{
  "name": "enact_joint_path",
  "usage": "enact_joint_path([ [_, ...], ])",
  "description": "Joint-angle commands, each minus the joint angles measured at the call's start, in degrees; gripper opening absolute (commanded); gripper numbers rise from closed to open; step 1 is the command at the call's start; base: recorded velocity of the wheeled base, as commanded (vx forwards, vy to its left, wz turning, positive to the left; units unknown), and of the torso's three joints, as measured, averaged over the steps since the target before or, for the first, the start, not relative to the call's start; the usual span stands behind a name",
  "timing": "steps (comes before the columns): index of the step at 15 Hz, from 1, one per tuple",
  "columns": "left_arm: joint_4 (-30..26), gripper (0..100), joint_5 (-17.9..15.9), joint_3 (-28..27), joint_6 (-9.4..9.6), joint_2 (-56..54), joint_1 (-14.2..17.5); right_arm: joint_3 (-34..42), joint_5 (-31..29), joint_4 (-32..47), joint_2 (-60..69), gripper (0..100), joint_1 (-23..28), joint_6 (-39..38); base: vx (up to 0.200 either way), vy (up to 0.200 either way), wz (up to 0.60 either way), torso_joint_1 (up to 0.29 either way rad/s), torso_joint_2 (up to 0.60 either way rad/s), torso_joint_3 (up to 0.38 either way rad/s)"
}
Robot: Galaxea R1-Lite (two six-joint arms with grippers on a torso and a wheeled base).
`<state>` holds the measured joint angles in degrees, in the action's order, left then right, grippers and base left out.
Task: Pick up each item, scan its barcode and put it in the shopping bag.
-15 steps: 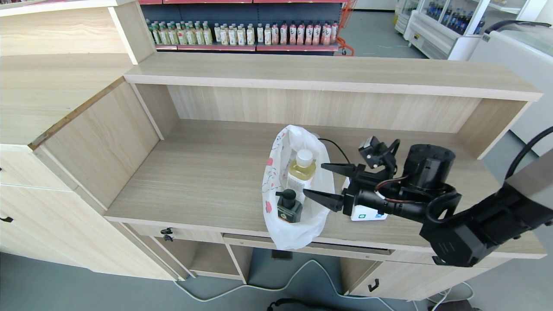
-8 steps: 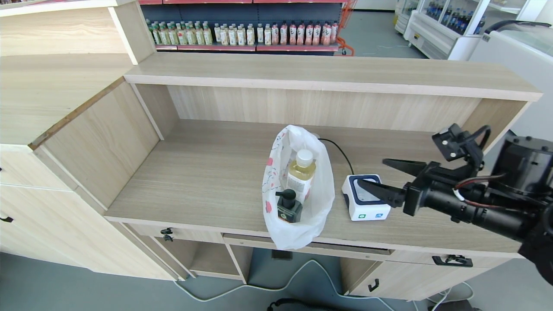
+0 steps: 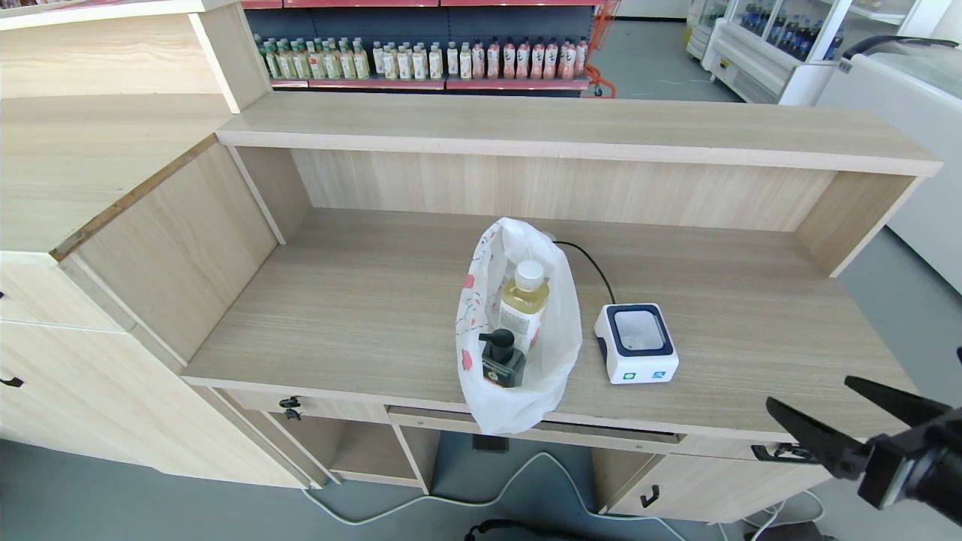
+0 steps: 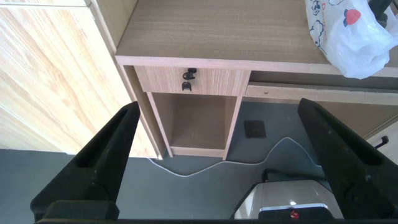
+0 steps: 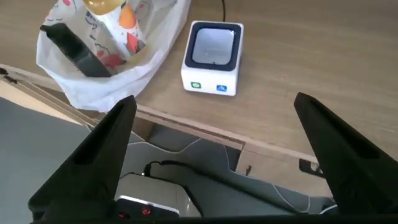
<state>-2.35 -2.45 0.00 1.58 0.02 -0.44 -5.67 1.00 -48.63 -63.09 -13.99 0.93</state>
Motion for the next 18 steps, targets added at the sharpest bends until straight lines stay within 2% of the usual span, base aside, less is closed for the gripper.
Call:
enact_joint_path([
  [1,0.0,100,0.0,0.0,0.0,0.0,0.0,5.7,-0.9,5.5,13.9,100,1.5,-0.5,0.0,0.0,0.0,0.0,0.0,0.0],
  [4,0.0,100,0.0,0.0,0.0,0.0,0.0,5.7,-0.6,25.8,33.2,100,5.8,-0.9,0.0,0.0,0.0,0.0,0.0,0.0],
  [9,0.0,100,0.0,0.0,0.0,0.0,0.0,5.7,2.9,46.8,56.3,100,14.6,0.0,0.0,0.0,0.0,0.0,0.0,0.0],
  [12,0.0,100,0.0,0.0,0.0,0.0,0.0,5.7,4.5,47.1,63.1,100,14.2,0.7,0.0,0.0,0.0,0.0,0.0,0.0],
  [18,0.0,100,0.0,0.0,0.0,0.0,0.0,5.7,4.3,46.2,63.1,100,14.1,0.2,0.0,0.0,0.0,0.0,0.0,0.0],
])
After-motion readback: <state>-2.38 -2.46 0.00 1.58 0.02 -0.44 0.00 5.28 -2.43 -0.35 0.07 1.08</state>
